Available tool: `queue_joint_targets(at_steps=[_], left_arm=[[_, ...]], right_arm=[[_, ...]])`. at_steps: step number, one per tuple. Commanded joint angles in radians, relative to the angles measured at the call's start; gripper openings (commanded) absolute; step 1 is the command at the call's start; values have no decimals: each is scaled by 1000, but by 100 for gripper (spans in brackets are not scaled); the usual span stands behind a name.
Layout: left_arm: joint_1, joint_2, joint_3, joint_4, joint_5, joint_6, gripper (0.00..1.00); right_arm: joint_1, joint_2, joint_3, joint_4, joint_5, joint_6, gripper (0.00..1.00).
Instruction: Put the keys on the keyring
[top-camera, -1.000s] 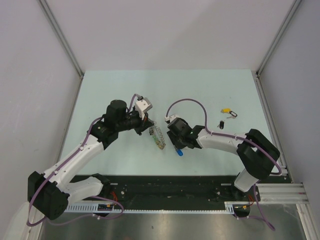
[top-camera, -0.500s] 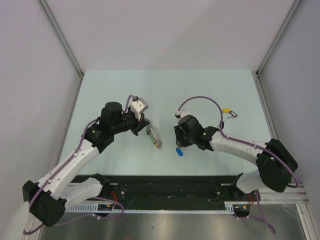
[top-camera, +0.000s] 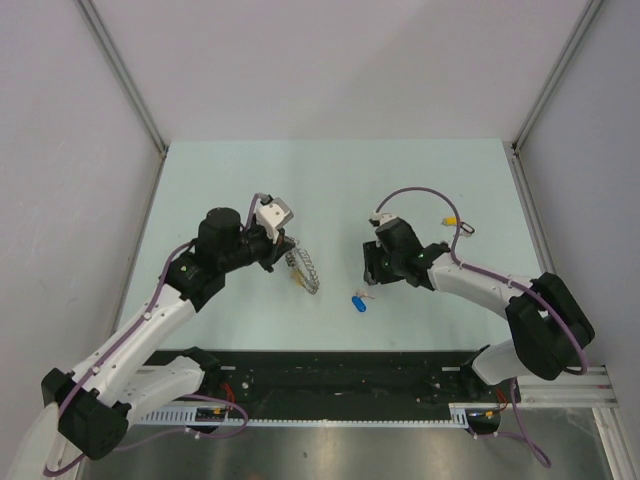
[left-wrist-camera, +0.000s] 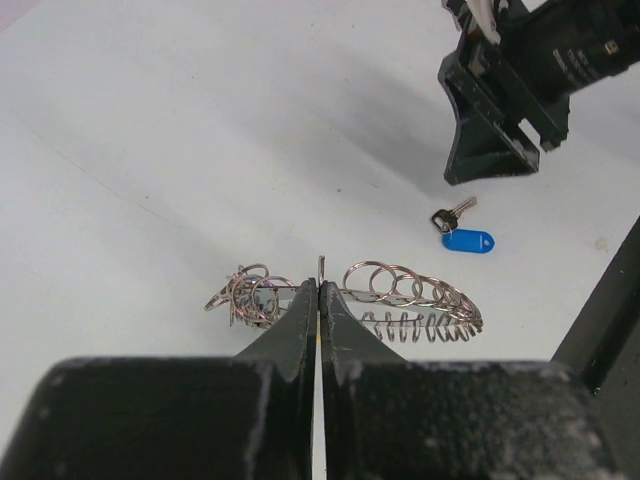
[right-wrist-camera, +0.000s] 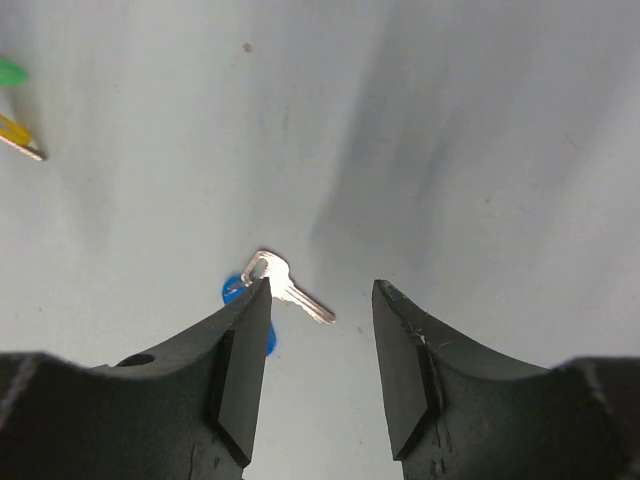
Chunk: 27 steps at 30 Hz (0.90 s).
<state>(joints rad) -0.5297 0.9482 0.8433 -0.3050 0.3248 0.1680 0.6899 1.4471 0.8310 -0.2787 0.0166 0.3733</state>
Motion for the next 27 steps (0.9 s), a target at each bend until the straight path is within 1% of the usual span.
queue_joint_targets(at_steps=[1,5,7,13,21,27], left_arm=[[5,-8,8,53,-6,27,0],[5,-3,10,50,-4,27,0],[4,-2,10,50,-4,25,0],[5,-2,8,49,-7,30,0],[5,-2,10,49,-4,30,0],[5,-2,10,47,-4,31,1]], right_arm=[[-78,-10,-38,-2,-142,-50,50],[-119,8,-78,67,-259,-48,50],[-128,24,-82,75,-280,-57,51],[-127,87,-93,111,-400,-77,51],[-52,113,-96,116,-442,-83,51],[57,136,-96,182,-437,-14,51]])
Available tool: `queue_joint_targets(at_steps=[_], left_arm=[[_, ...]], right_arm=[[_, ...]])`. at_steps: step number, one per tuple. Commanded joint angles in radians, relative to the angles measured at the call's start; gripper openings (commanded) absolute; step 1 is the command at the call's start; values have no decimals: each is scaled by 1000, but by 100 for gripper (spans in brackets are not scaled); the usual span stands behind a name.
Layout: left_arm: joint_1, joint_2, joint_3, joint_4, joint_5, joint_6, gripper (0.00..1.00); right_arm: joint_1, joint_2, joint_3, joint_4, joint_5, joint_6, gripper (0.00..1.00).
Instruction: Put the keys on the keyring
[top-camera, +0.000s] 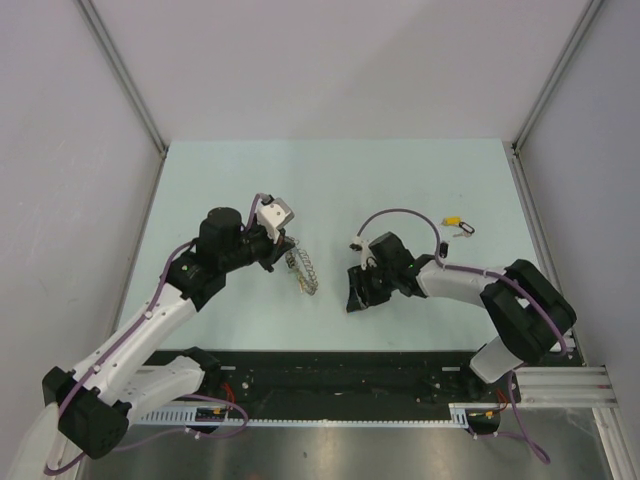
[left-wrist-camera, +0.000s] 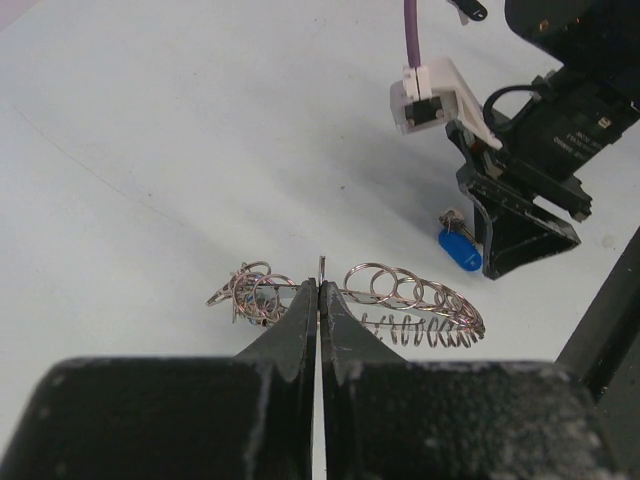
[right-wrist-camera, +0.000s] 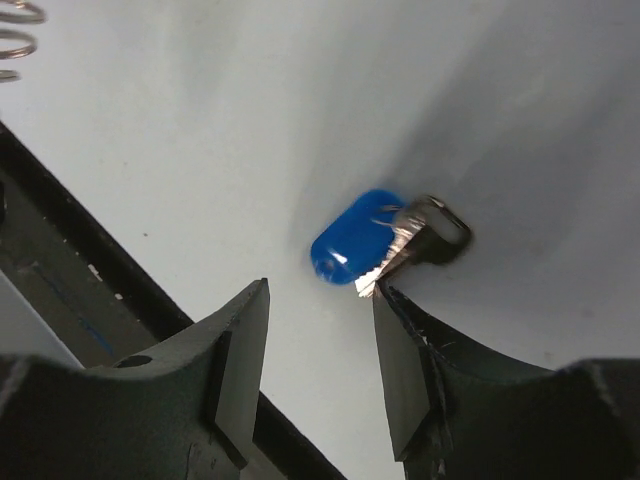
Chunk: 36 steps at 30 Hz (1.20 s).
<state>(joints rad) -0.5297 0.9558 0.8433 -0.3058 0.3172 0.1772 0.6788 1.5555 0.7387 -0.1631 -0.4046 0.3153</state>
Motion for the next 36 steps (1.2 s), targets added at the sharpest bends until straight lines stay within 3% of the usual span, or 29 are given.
queue_joint_targets(at_steps=[1,7,14,22,27,32,33,36], left_arm=[[4,-9,10,48,2,21,1],[5,-6,8,50,2,21,0],[5,-5,8,48,3,27,0],[5,0,4,50,5,41,1],[4,-2,4,48,3,48,0],[5,-5,4,43,0,50,0],[5,-6,4,45,-1,50,0],[5,-12,4,45,-4,51,0]], right_arm=[[83,31,-4,89,-10,51,51],[110,-30,-1,99,10,36,51],[47,-181,-1,17,154,-125,47],[-18,-163,17,20,158,-432,40],[-24,-101,36,-10,142,-493,37],[62,-49,67,-82,197,-493,38],[88,-49,68,-90,290,-487,37],[149,-29,94,-142,349,-483,35]])
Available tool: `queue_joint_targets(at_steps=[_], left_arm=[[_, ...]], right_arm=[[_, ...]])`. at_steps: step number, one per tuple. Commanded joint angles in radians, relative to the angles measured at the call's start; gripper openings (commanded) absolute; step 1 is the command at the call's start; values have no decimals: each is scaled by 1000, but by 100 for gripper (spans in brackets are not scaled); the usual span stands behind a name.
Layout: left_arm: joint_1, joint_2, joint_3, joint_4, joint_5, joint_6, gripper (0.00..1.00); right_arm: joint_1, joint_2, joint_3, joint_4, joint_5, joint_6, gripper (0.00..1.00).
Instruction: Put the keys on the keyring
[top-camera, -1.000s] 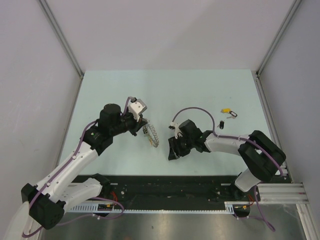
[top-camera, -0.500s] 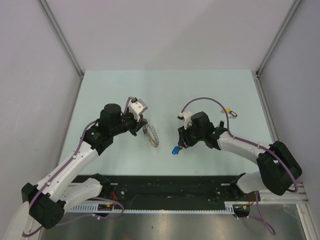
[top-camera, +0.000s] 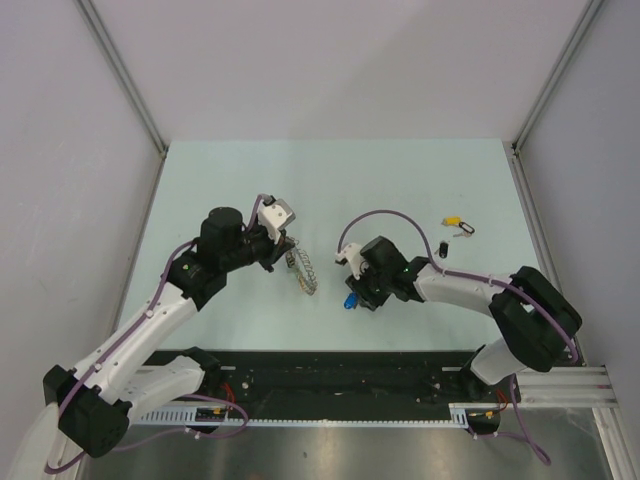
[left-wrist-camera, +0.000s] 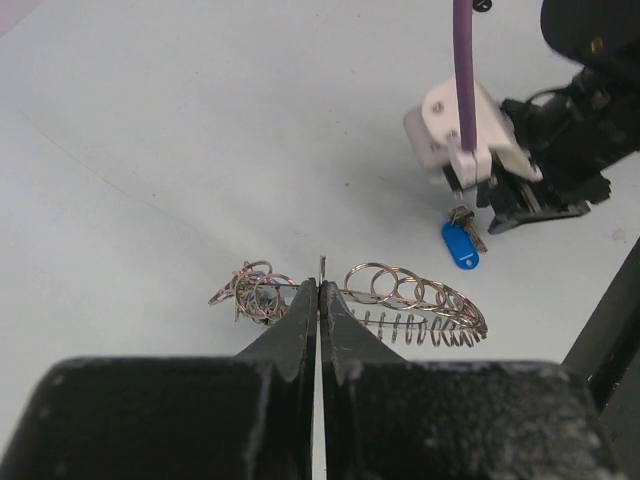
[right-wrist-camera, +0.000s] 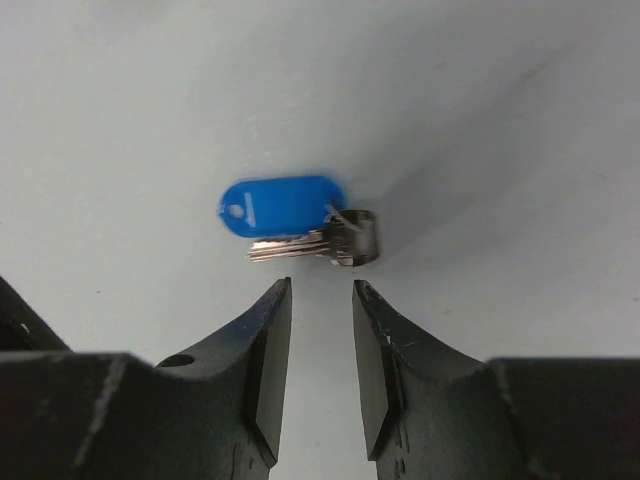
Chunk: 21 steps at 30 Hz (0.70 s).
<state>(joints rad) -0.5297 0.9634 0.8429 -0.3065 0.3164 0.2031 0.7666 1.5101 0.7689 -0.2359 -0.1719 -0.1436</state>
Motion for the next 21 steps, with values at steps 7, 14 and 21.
queue_joint_targets(at_steps=[7,14,21], left_arm=[[5,-25,4,44,-10,25,0],[4,-54,-2,49,-54,25,0],[5,-91,-5,35,-115,45,0]], right_arm=[[97,85,98,-102,170,-24,30],[140,153,148,-65,172,2,28],[160,205,190,9,216,42,28]])
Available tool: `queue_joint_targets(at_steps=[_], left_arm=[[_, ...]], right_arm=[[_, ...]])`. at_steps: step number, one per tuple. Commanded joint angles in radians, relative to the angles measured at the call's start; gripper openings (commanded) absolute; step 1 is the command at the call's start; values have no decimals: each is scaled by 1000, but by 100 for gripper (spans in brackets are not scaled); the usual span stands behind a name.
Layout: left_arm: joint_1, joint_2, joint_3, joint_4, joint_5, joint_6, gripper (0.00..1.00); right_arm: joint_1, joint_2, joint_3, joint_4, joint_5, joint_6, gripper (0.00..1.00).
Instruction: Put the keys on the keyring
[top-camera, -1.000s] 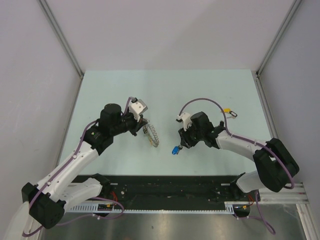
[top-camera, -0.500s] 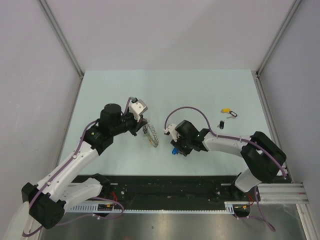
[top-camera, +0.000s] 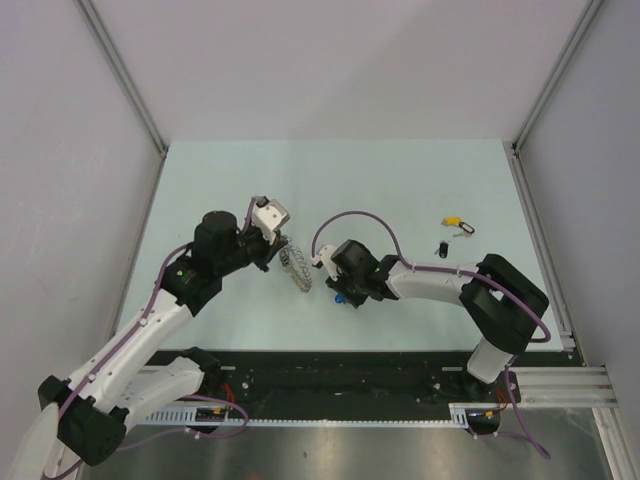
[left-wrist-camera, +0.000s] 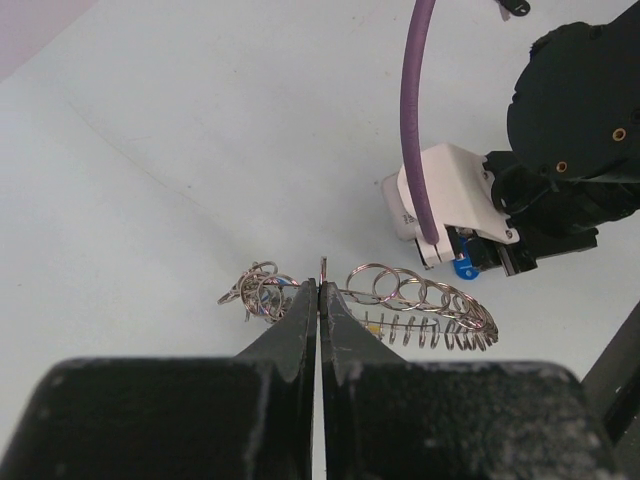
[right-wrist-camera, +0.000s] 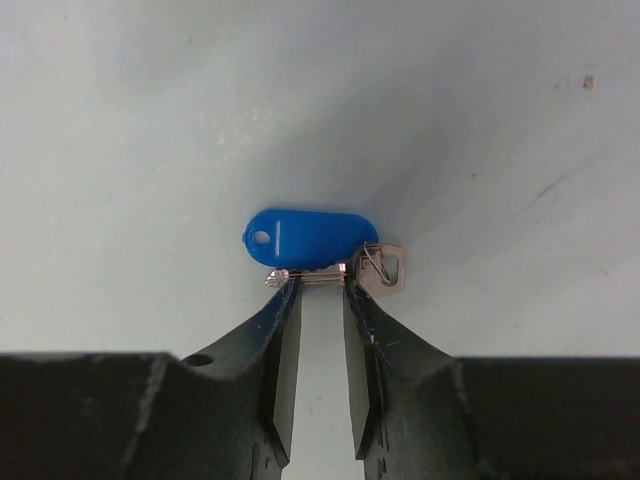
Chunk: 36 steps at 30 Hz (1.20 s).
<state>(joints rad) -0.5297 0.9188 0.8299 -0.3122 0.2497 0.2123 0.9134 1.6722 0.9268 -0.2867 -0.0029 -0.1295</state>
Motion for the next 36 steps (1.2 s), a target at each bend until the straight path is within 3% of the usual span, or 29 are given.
queue_joint_targets(at_steps=[1,12,21,27,36], left_arm=[[5,-52,9,30,-55,35,0],[5,-169,-63,19,-99,39,0],[5,-179,-100,59,-50,36,0],[5,-175,-106,64,-36,38,0],[5,-163,-107,61,-23,48,0]], right_arm=[[13,44,35,82,44,31,28],[-45,-117,-38,185,-157,48,30],[-157,-224,-230,424,-167,99,29],[-200,-204,-302,563,-233,62,29],[-222,-155,-307,620,-298,-1,28]])
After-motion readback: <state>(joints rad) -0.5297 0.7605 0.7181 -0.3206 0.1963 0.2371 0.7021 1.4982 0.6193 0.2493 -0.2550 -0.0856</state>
